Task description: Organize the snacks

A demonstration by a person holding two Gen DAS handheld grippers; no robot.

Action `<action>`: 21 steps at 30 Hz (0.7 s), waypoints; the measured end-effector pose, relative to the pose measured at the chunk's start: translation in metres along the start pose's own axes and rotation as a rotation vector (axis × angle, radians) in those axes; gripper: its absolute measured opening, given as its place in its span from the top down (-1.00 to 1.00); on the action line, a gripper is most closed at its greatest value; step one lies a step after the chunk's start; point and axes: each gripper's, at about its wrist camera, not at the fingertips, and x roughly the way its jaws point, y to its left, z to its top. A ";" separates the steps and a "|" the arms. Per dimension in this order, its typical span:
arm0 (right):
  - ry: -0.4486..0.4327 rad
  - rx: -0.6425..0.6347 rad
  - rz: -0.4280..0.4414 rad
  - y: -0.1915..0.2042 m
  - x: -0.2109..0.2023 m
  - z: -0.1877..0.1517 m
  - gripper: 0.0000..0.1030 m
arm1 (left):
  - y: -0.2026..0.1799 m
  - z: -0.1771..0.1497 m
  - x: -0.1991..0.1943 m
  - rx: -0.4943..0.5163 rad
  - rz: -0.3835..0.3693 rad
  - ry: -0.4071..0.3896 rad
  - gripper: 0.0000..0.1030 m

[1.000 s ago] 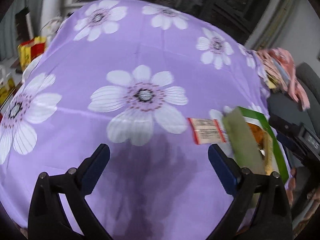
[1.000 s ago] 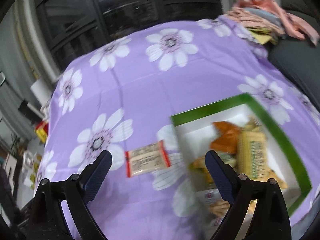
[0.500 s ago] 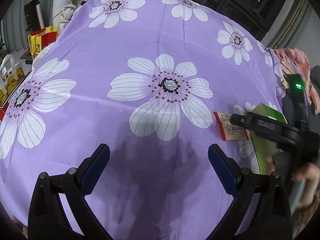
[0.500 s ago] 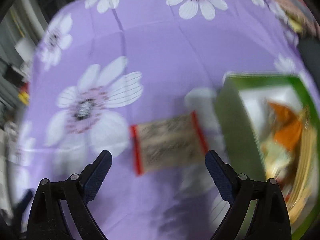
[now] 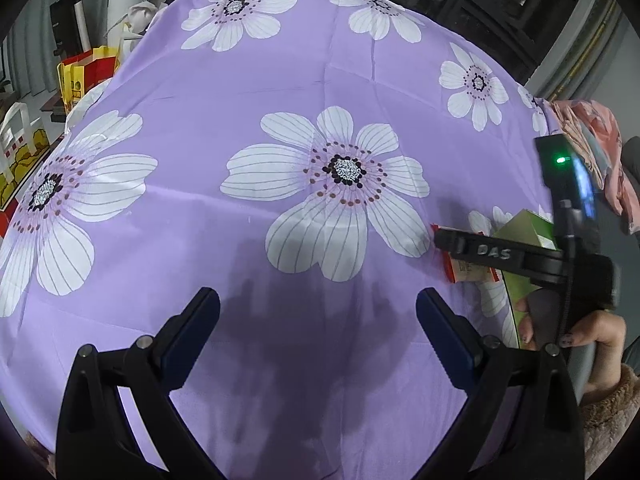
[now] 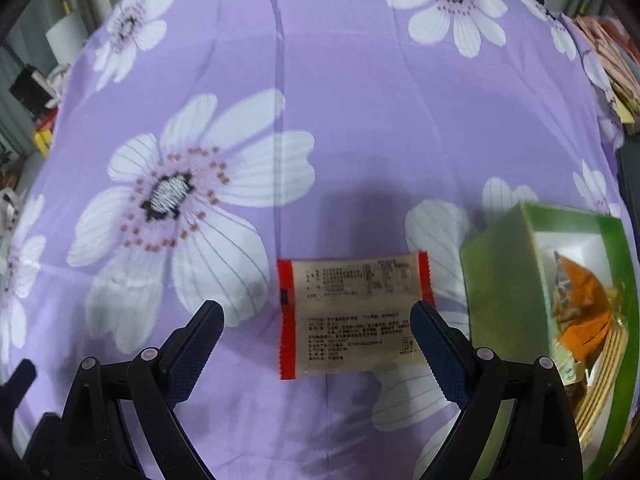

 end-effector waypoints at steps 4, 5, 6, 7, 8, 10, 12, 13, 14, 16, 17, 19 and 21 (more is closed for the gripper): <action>0.030 0.023 -0.005 -0.006 0.013 0.000 -0.83 | -0.002 -0.001 -0.001 0.006 0.006 -0.004 -0.92; 0.032 0.024 -0.024 -0.006 0.016 0.001 -0.83 | -0.003 -0.001 0.000 0.009 0.007 0.000 -0.92; 0.036 0.020 -0.046 -0.007 0.020 0.001 -0.83 | -0.003 -0.002 0.001 0.012 0.006 0.006 -0.92; 0.044 0.018 -0.054 -0.008 0.024 0.001 -0.83 | -0.004 -0.002 0.002 0.014 0.003 0.010 -0.92; 0.049 0.021 -0.051 -0.010 0.028 0.000 -0.84 | -0.004 -0.002 0.002 0.016 0.001 0.012 -0.92; 0.034 0.020 -0.038 -0.011 0.028 0.001 -0.83 | -0.004 -0.002 0.002 0.022 0.000 0.009 -0.92; 0.033 0.023 -0.029 -0.011 0.028 0.000 -0.84 | -0.004 -0.002 0.002 0.024 0.005 0.007 -0.92; 0.032 0.027 -0.016 -0.012 0.028 0.000 -0.83 | -0.004 -0.002 0.002 0.023 0.006 0.008 -0.92; 0.033 0.039 0.003 -0.014 0.028 -0.001 -0.80 | -0.004 -0.002 0.002 0.021 0.005 0.009 -0.92; 0.027 0.055 0.018 -0.017 0.023 -0.004 -0.51 | -0.003 -0.002 0.002 0.016 0.005 0.012 -0.92; 0.021 0.055 0.030 -0.018 0.019 -0.005 -0.36 | -0.003 -0.002 0.002 0.016 0.005 0.012 -0.92; 0.030 0.061 0.104 -0.019 0.013 -0.009 -0.31 | -0.003 -0.002 0.002 0.014 0.008 0.010 -0.92; 0.032 0.044 0.168 -0.014 0.005 -0.015 -0.21 | -0.002 -0.001 0.001 0.013 0.010 0.009 -0.92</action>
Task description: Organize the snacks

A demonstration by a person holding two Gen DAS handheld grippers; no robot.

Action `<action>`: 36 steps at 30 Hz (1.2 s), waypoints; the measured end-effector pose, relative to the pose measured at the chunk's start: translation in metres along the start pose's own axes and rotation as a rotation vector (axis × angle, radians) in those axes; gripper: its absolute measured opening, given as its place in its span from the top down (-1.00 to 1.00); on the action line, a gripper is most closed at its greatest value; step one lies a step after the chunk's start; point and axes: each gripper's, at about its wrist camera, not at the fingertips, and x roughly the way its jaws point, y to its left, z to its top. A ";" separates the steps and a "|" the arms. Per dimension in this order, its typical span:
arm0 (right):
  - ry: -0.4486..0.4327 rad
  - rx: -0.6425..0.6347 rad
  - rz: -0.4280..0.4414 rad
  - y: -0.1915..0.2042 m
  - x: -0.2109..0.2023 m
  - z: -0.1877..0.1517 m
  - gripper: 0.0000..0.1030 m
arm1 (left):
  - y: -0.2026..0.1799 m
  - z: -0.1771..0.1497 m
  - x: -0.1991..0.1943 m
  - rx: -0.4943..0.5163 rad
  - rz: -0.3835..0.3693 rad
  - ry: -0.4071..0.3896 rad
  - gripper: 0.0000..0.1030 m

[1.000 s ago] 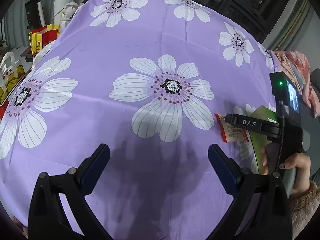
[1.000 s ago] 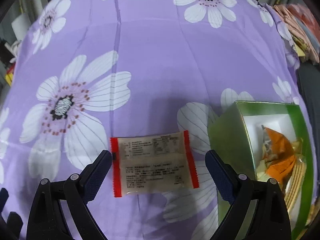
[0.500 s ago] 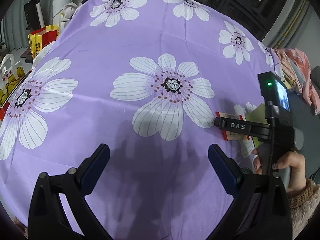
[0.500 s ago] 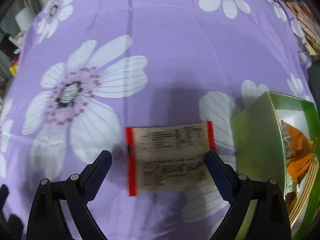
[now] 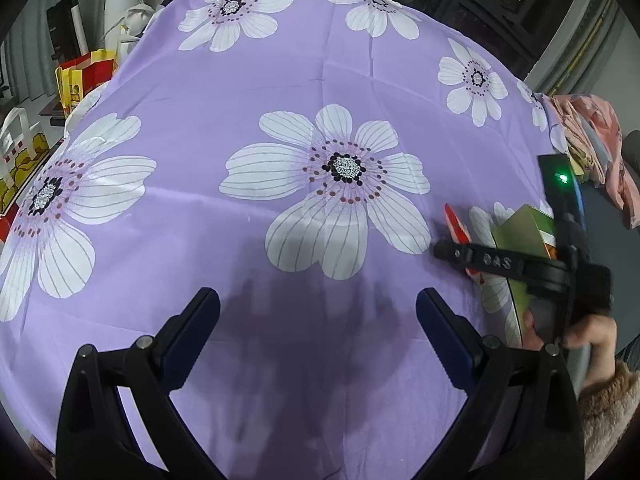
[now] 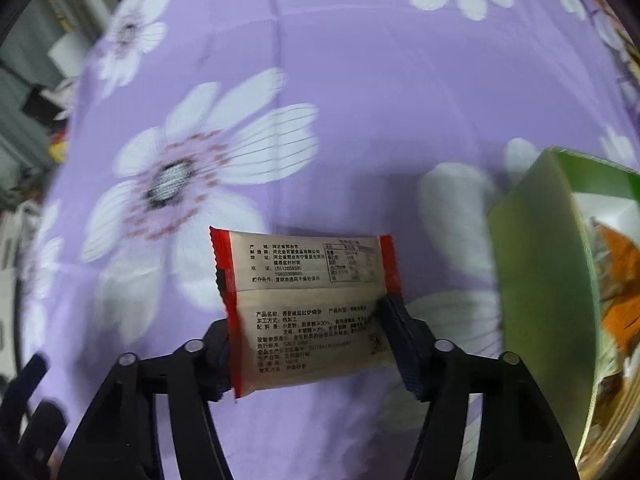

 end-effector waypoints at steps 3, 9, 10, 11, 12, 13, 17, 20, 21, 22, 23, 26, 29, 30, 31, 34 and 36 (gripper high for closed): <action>0.015 -0.025 0.061 0.012 -0.003 -0.012 -0.15 | 0.003 0.002 -0.002 -0.007 0.005 -0.004 -0.92; 0.088 -0.112 0.169 0.051 -0.007 -0.033 -0.25 | 0.021 0.009 -0.013 -0.061 0.027 -0.039 -0.92; 0.092 -0.118 0.189 0.054 -0.009 -0.035 -0.27 | 0.026 0.011 -0.016 -0.078 0.029 -0.043 -0.92; 0.093 -0.124 0.201 0.056 -0.013 -0.037 -0.29 | 0.031 0.013 -0.018 -0.097 0.028 -0.045 -0.92; 0.089 -0.128 0.208 0.057 -0.018 -0.039 -0.35 | 0.036 0.014 -0.020 -0.116 0.026 -0.046 -0.92; 0.077 -0.129 0.214 0.058 -0.023 -0.043 -0.53 | 0.039 0.014 -0.021 -0.129 0.024 -0.045 -0.92; 0.027 -0.088 0.244 0.051 -0.032 -0.034 -0.61 | 0.045 0.017 -0.016 -0.167 0.002 -0.005 -0.92; -0.001 -0.017 0.260 0.032 -0.035 -0.031 -0.61 | 0.040 0.014 -0.003 -0.163 -0.036 0.069 -0.90; -0.006 0.003 0.262 0.027 -0.035 -0.030 -0.61 | 0.036 0.012 0.001 -0.155 -0.050 0.092 -0.90; -0.008 0.025 0.264 0.024 -0.031 -0.028 -0.61 | 0.030 0.009 0.007 -0.140 -0.071 0.119 -0.89; -0.004 0.047 0.271 0.021 -0.027 -0.027 -0.61 | 0.025 0.007 0.011 -0.126 -0.089 0.139 -0.84; 0.028 0.075 0.289 0.020 -0.015 -0.024 -0.61 | 0.012 -0.002 0.026 -0.095 -0.151 0.221 -0.62; 0.069 0.109 0.295 0.020 -0.001 -0.025 -0.52 | 0.008 -0.009 0.041 -0.124 -0.193 0.290 -0.50; 0.078 0.113 0.292 0.020 0.003 -0.026 -0.46 | 0.006 -0.010 0.041 -0.124 -0.185 0.279 -0.50; 0.084 0.111 0.284 0.022 0.005 -0.026 -0.37 | 0.004 -0.011 0.041 -0.115 -0.179 0.270 -0.50; 0.057 0.083 0.256 0.029 0.004 -0.027 -0.24 | -0.003 -0.011 0.042 -0.082 -0.168 0.259 -0.50; 0.064 0.069 0.276 0.034 0.006 -0.029 -0.14 | -0.005 -0.012 0.043 -0.064 -0.160 0.256 -0.49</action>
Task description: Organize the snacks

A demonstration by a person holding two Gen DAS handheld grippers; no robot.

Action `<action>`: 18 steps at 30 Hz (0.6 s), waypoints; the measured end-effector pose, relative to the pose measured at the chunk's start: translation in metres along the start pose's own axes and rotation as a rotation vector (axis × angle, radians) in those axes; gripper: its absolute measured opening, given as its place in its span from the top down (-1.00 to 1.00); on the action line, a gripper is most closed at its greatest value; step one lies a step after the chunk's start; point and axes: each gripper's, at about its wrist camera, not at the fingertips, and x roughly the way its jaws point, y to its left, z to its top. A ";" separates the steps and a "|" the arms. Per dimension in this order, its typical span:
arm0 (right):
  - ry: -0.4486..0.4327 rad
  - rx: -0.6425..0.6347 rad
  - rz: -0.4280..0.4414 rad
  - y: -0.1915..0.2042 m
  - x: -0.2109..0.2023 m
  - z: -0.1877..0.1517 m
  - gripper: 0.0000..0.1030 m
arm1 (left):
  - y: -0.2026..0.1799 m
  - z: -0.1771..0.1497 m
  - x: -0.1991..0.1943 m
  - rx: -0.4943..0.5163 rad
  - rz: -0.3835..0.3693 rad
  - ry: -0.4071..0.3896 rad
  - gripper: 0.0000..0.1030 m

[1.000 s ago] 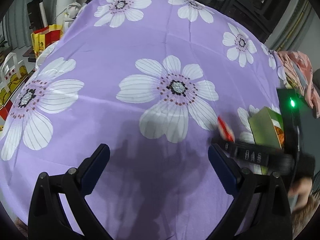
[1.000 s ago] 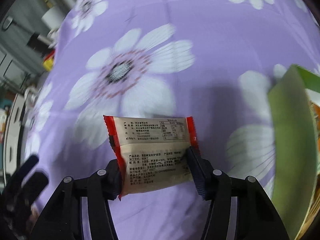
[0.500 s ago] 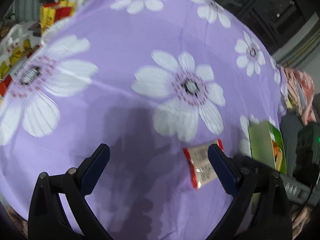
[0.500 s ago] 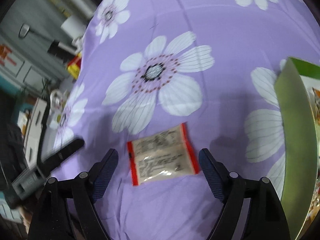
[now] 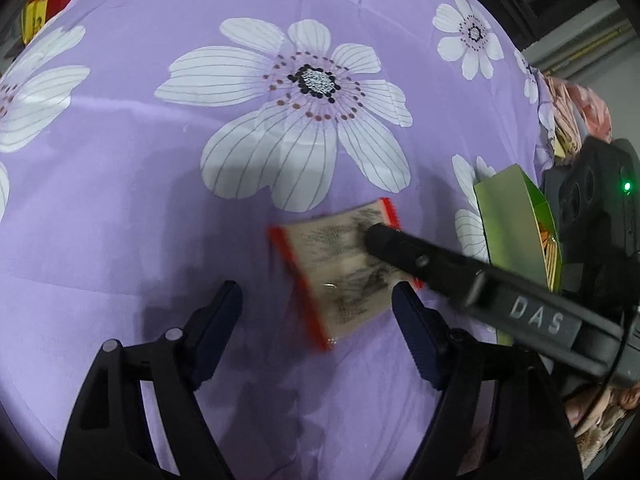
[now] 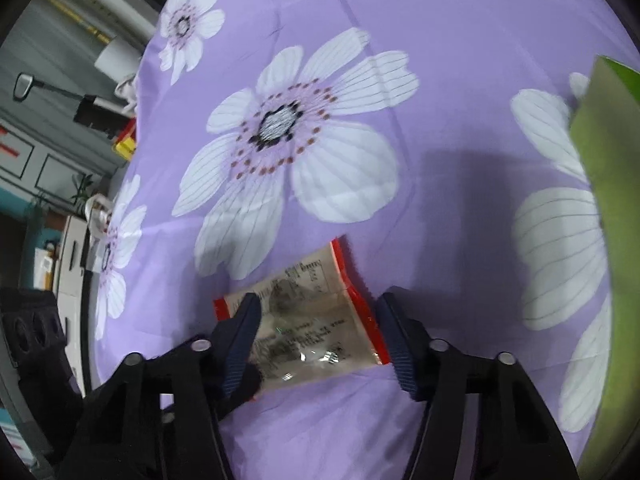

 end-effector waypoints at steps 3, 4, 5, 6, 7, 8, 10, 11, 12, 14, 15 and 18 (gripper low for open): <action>0.005 -0.021 0.006 0.007 0.003 -0.003 -0.09 | -0.006 -0.002 0.003 0.035 0.003 -0.004 -0.01; 0.005 -0.036 0.000 0.010 0.004 -0.004 -0.05 | -0.007 -0.002 0.005 0.044 0.008 0.002 0.06; 0.010 -0.045 0.005 0.012 0.005 -0.005 -0.04 | -0.008 -0.003 0.005 0.056 0.023 -0.006 0.14; 0.012 -0.049 0.005 0.014 0.005 -0.006 -0.04 | -0.010 -0.004 0.004 0.071 0.042 -0.020 0.19; 0.012 -0.052 0.003 0.015 0.006 -0.007 -0.03 | -0.010 -0.004 0.005 0.079 0.047 -0.024 0.21; 0.010 -0.051 0.006 0.016 0.005 -0.008 -0.02 | -0.011 -0.004 0.004 0.086 0.049 -0.028 0.21; 0.008 -0.039 0.015 0.017 0.004 -0.009 -0.01 | -0.013 -0.005 0.003 0.097 0.048 -0.042 0.23; 0.004 -0.037 0.015 0.018 0.003 -0.010 -0.01 | -0.014 -0.006 0.002 0.105 0.045 -0.051 0.24; -0.003 -0.037 0.014 0.019 0.001 -0.011 -0.01 | -0.016 -0.006 0.001 0.116 0.045 -0.061 0.24; -0.015 -0.038 0.017 0.021 -0.003 -0.012 -0.01 | -0.022 -0.008 -0.004 0.145 0.048 -0.091 0.25; -0.025 -0.039 0.019 0.022 -0.006 -0.013 -0.01 | -0.024 -0.008 -0.005 0.154 0.047 -0.104 0.25; -0.067 -0.051 0.003 0.027 -0.017 -0.015 -0.02 | -0.030 -0.010 -0.011 0.177 0.034 -0.145 0.25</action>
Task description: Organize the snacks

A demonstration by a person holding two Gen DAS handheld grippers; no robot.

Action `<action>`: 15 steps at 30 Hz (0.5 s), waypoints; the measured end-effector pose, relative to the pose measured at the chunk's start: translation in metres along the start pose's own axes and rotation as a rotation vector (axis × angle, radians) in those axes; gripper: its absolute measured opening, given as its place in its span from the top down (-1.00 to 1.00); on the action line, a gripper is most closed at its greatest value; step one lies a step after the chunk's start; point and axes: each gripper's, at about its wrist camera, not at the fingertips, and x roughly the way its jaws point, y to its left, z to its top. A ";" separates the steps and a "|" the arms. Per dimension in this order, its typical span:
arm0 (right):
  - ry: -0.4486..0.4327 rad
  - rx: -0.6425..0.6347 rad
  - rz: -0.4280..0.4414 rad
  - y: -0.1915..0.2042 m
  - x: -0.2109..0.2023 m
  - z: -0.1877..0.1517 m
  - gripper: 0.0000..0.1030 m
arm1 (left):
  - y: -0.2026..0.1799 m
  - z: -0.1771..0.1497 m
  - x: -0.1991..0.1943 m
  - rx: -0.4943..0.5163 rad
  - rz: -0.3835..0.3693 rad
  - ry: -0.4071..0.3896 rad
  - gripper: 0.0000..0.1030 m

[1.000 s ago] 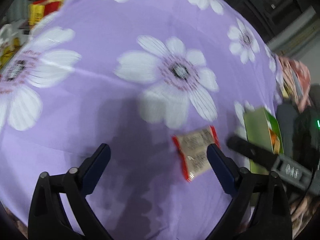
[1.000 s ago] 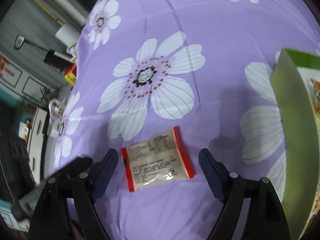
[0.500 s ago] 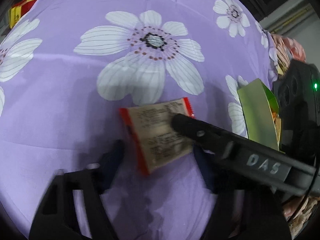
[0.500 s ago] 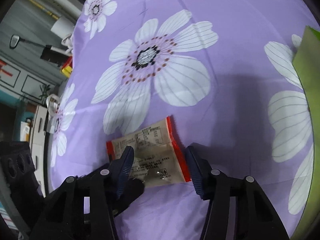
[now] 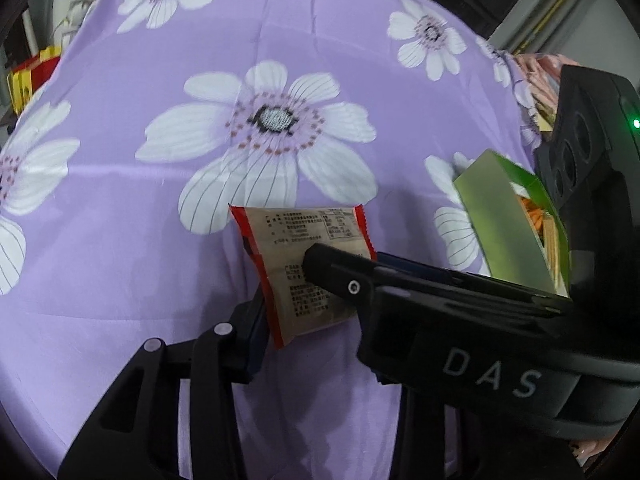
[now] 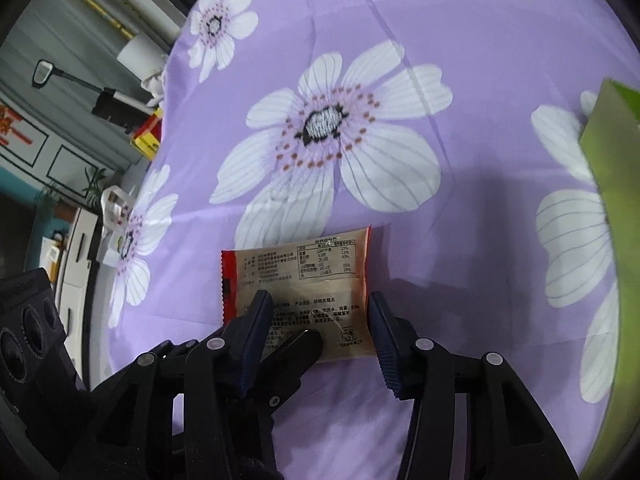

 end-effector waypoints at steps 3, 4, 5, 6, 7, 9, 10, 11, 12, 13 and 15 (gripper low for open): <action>-0.046 -0.008 -0.010 0.005 -0.013 -0.002 -0.02 | -0.005 0.000 -0.010 0.028 -0.011 -0.046 0.25; -0.060 -0.008 -0.012 0.006 -0.017 -0.004 -0.02 | -0.007 -0.001 -0.012 0.035 -0.015 -0.055 0.25; -0.075 -0.008 -0.016 0.007 -0.021 -0.005 -0.01 | -0.009 -0.002 -0.015 0.045 -0.022 -0.067 0.25; -0.092 -0.008 -0.023 0.007 -0.026 -0.007 -0.02 | -0.012 -0.002 -0.018 0.055 -0.032 -0.079 0.25; -0.105 -0.009 -0.028 0.008 -0.030 -0.008 -0.02 | -0.015 -0.003 -0.019 0.063 -0.038 -0.089 0.25; -0.133 -0.014 -0.038 0.009 -0.039 -0.011 -0.02 | -0.019 -0.003 -0.024 0.079 -0.051 -0.111 0.25; -0.143 -0.017 -0.043 0.009 -0.043 -0.012 -0.02 | -0.022 -0.004 -0.026 0.084 -0.056 -0.119 0.25; -0.155 -0.022 -0.050 0.010 -0.048 -0.013 -0.02 | -0.024 -0.004 -0.028 0.089 -0.061 -0.125 0.25; -0.164 -0.025 -0.056 0.011 -0.051 -0.014 -0.02 | -0.026 -0.004 -0.030 0.096 -0.067 -0.134 0.25; -0.174 -0.026 -0.059 0.011 -0.055 -0.015 -0.02 | -0.029 -0.005 -0.032 0.100 -0.069 -0.143 0.25; -0.193 -0.031 -0.061 0.012 -0.061 -0.016 -0.02 | -0.033 -0.005 -0.037 0.110 -0.071 -0.160 0.25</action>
